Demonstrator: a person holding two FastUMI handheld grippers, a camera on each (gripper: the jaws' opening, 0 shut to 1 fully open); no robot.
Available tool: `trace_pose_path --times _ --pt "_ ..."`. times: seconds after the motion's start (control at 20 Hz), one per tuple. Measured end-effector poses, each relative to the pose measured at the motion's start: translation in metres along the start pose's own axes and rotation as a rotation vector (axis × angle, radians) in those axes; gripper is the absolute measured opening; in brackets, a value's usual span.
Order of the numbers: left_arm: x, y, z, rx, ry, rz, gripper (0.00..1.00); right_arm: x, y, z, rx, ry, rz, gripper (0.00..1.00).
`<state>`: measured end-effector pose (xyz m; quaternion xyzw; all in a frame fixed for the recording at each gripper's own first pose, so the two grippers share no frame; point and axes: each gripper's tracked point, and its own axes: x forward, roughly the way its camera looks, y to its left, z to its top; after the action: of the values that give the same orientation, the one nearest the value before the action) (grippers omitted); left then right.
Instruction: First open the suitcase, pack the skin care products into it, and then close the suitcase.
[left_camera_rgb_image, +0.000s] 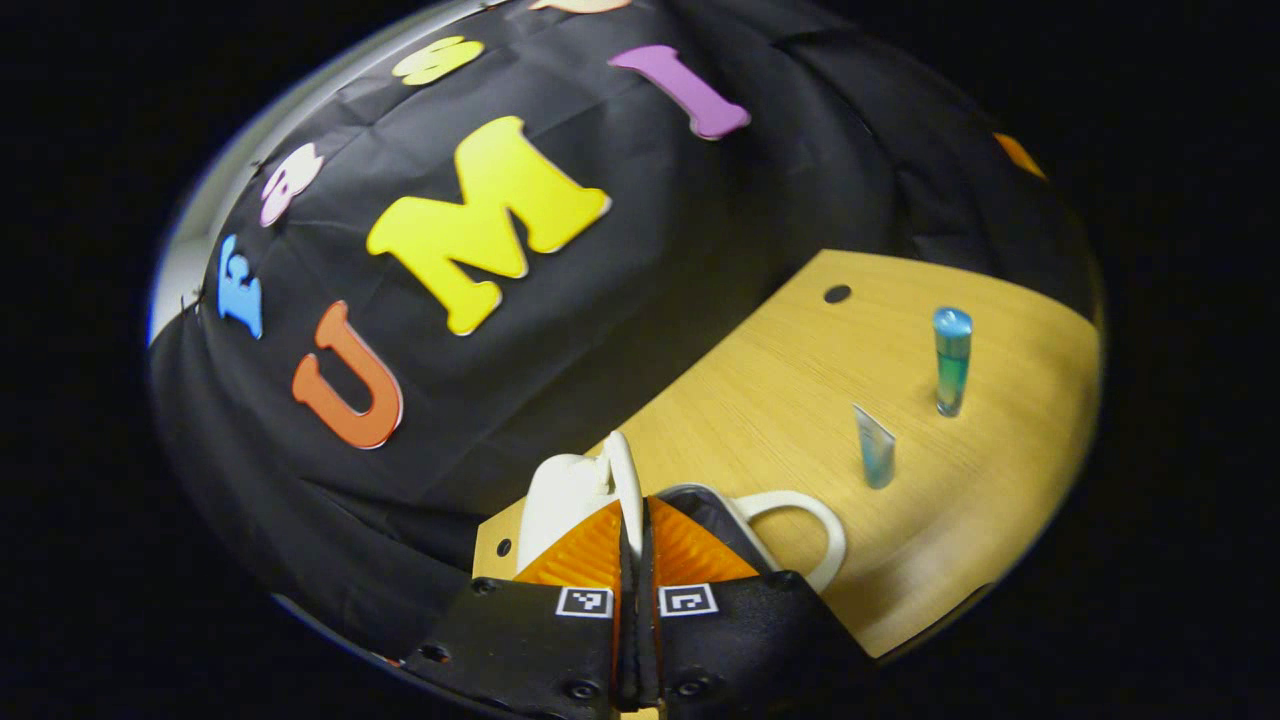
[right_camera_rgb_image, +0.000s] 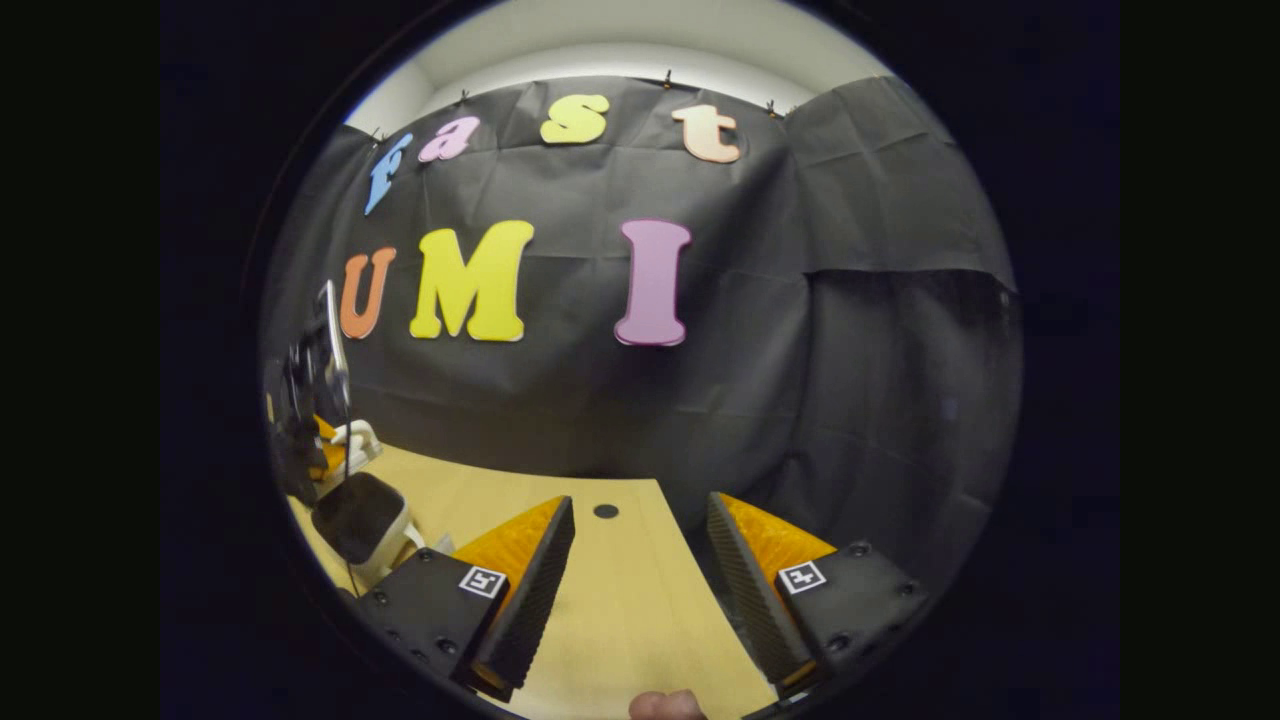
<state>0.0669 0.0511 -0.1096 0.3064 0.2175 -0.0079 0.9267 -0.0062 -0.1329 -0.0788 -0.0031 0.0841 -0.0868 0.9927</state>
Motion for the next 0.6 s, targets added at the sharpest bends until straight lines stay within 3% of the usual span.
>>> trace_pose_path --times 0.2,0.3,0.45,0.6 --pt "0.000 0.113 -0.017 -0.154 -0.085 0.054 0.03 -0.003 0.050 0.020 -0.024 -0.025 0.046 0.80" --pt "0.004 0.164 -0.057 -0.191 -0.072 0.096 0.03 -0.007 0.073 0.030 -0.044 -0.036 0.066 0.80" --pt "0.012 0.222 -0.122 -0.324 -0.050 0.148 0.03 -0.012 0.105 0.040 -0.087 -0.049 0.082 0.80" --pt "0.039 0.245 -0.179 -0.461 -0.016 0.151 0.03 -0.018 0.137 0.042 -0.122 -0.040 0.104 0.80"
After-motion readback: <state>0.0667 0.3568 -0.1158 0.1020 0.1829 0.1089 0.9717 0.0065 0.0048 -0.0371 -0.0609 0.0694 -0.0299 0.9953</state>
